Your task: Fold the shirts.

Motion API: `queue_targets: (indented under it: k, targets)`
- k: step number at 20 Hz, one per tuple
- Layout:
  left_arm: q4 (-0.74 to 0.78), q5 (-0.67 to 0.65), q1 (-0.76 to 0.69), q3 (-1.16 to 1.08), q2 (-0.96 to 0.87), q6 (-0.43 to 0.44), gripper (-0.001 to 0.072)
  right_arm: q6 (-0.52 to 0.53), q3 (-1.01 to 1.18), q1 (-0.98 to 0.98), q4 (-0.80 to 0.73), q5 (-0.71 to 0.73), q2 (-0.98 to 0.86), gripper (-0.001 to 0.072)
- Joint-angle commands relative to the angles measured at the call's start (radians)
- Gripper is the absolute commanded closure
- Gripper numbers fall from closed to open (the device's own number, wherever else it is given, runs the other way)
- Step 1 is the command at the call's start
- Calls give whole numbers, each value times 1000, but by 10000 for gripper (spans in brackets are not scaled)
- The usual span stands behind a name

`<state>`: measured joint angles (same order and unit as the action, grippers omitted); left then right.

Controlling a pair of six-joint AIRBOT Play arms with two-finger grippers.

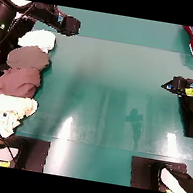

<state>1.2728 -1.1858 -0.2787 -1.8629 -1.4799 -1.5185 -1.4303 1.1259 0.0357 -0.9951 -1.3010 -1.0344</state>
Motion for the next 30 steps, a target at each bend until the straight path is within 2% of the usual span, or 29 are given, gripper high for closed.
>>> queue_targets:
  k: [1,16,17,18,19,21,22,25,30]
  targets:
    - [0,0,0,0,0,0,679,0,1,2,0,0,1,694]
    - [-16,18,0,0,0,2,678,0,0,2,0,6,0,694]
    - [14,49,1,0,0,10,613,0,1,2,0,12,1,694]
    - [80,76,2,0,-1,6,277,0,1,2,0,16,1,694]
    - [200,108,2,0,-6,-34,58,0,1,2,0,19,0,693]
    - [467,138,18,1,-37,-135,54,0,1,2,0,19,0,694]
    - [521,147,47,0,-64,-162,54,0,1,2,0,19,1,694]
    - [520,172,179,0,-181,-206,54,0,0,2,0,26,0,694]
    - [432,288,329,0,-386,-210,55,0,1,3,0,58,0,694]
